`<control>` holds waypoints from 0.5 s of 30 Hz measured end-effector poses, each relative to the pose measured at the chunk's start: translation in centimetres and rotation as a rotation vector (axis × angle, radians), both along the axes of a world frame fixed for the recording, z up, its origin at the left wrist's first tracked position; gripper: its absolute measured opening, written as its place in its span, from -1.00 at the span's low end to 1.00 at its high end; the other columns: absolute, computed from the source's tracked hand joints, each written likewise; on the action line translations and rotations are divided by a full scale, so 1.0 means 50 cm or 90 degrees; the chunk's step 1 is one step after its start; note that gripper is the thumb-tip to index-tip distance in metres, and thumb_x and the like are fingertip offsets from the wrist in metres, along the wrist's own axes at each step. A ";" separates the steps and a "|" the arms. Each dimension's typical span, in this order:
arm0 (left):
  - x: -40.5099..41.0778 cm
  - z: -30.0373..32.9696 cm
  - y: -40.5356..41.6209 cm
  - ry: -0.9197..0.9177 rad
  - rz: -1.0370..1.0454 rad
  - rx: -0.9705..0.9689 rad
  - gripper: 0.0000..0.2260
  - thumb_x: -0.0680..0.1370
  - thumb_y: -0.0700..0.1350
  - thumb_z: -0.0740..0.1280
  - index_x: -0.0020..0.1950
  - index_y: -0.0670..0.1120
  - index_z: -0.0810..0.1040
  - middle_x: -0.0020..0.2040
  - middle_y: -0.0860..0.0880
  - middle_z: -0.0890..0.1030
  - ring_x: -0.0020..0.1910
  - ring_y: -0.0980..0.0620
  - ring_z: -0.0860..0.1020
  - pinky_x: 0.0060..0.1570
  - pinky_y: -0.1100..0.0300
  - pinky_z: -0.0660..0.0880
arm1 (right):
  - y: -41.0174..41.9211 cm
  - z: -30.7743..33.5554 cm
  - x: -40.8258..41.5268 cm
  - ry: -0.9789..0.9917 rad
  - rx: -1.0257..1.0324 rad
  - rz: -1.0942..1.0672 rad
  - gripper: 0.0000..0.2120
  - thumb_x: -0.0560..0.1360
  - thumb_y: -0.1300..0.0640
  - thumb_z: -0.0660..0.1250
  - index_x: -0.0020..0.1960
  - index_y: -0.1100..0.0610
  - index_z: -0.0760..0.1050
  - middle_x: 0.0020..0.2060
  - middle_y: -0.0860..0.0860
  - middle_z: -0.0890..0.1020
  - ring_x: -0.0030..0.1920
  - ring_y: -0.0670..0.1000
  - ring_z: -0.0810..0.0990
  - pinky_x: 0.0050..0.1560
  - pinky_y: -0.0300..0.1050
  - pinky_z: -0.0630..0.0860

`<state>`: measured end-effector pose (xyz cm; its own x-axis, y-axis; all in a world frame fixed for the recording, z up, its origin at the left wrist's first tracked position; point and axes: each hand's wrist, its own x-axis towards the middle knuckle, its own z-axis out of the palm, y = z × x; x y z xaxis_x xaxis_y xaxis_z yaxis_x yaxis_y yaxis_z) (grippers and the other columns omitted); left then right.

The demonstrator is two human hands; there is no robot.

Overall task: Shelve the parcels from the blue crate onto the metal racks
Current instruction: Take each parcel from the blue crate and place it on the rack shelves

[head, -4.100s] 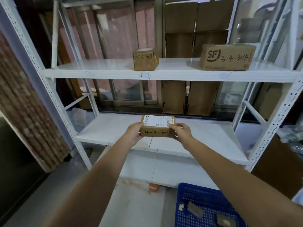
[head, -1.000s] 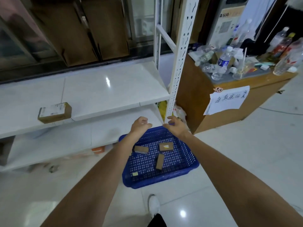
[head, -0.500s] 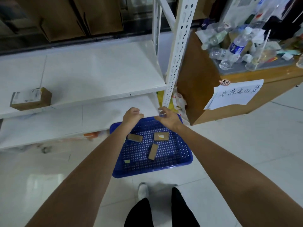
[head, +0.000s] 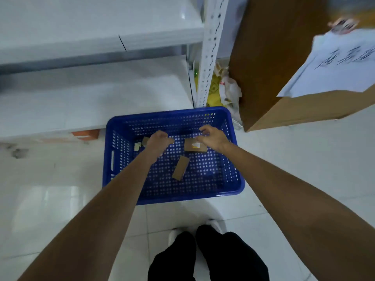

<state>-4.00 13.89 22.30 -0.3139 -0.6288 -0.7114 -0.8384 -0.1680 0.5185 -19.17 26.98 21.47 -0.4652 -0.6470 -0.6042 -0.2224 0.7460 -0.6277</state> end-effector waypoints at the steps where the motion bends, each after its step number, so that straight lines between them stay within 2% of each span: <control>1: 0.005 -0.057 0.004 -0.003 0.052 0.033 -0.66 0.54 -0.06 0.36 0.29 -0.10 0.47 -0.05 0.00 0.50 -0.12 -0.01 0.47 0.09 -0.05 0.53 | -0.002 -0.057 0.005 -0.005 0.007 0.011 -0.54 0.55 -0.09 0.32 0.39 0.03 0.39 0.33 0.03 0.48 0.26 0.11 0.50 0.17 -0.07 0.46; 3: 0.012 -0.169 0.015 -0.038 0.107 0.098 -0.60 0.56 -0.06 0.33 0.37 -0.12 0.41 0.13 -0.04 0.51 0.05 -0.08 0.49 0.13 -0.04 0.50 | -0.004 -0.177 0.017 -0.019 0.024 0.033 -0.61 0.56 -0.09 0.30 0.33 0.03 0.44 0.33 0.03 0.48 0.26 0.11 0.50 0.14 -0.09 0.45; 5: 0.017 -0.278 0.021 -0.063 0.123 0.162 -0.49 0.59 0.01 0.30 0.49 -0.10 0.27 0.39 -0.11 0.39 0.32 -0.16 0.41 0.25 -0.07 0.45 | -0.010 -0.293 0.024 -0.013 0.033 0.057 -0.64 0.59 -0.01 0.29 0.34 0.10 0.46 0.35 0.06 0.47 0.30 0.12 0.47 0.13 -0.15 0.42; 6: 0.021 -0.328 0.024 -0.072 0.119 0.185 -0.48 0.60 0.02 0.29 0.50 -0.09 0.23 0.46 -0.12 0.32 0.39 -0.17 0.36 0.30 -0.09 0.42 | -0.017 -0.349 0.025 0.004 0.036 0.074 -0.63 0.60 0.04 0.28 0.36 0.14 0.46 0.36 0.09 0.48 0.34 0.14 0.45 0.20 -0.15 0.40; 8: 0.034 -0.426 0.021 -0.101 0.097 0.202 -0.55 0.62 -0.01 0.25 0.46 -0.13 0.27 0.46 -0.09 0.32 0.39 -0.16 0.36 0.31 -0.08 0.40 | -0.037 -0.451 0.020 0.035 0.061 0.129 -0.58 0.59 0.04 0.28 0.40 0.14 0.42 0.35 0.11 0.48 0.34 0.14 0.45 0.25 -0.11 0.39; 10: 0.039 -0.527 0.008 -0.138 0.036 0.190 -0.67 0.66 -0.04 0.18 0.35 -0.19 0.32 0.38 -0.03 0.37 0.29 -0.11 0.41 0.25 0.01 0.41 | -0.060 -0.536 0.014 0.024 0.103 0.170 -0.52 0.58 -0.01 0.27 0.46 0.09 0.35 0.39 0.05 0.43 0.32 0.10 0.44 0.12 -0.18 0.38; 12: 0.049 -0.613 -0.016 -0.204 -0.010 0.197 -0.57 0.65 0.04 0.16 0.44 -0.17 0.29 0.43 -0.12 0.35 0.28 -0.18 0.45 0.18 -0.03 0.47 | -0.089 -0.612 0.008 0.046 0.122 0.224 -0.54 0.59 -0.03 0.27 0.45 0.07 0.36 0.41 0.02 0.41 0.33 0.07 0.42 0.09 -0.20 0.34; 15: 0.056 -0.694 -0.056 -0.270 -0.039 0.232 -0.46 0.62 0.12 0.18 0.52 -0.11 0.21 0.43 -0.21 0.35 0.26 -0.24 0.49 0.08 -0.11 0.54 | -0.135 -0.701 0.007 0.065 0.146 0.282 -0.57 0.58 -0.04 0.27 0.41 0.08 0.41 0.38 0.04 0.45 0.29 0.09 0.46 0.19 -0.10 0.43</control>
<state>-1.20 11.09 -12.39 0.0182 -0.3077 -0.9513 -0.9746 -0.2178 0.0518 -18.82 20.24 -13.57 -0.2407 -0.6518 -0.7192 -0.5997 0.6825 -0.4178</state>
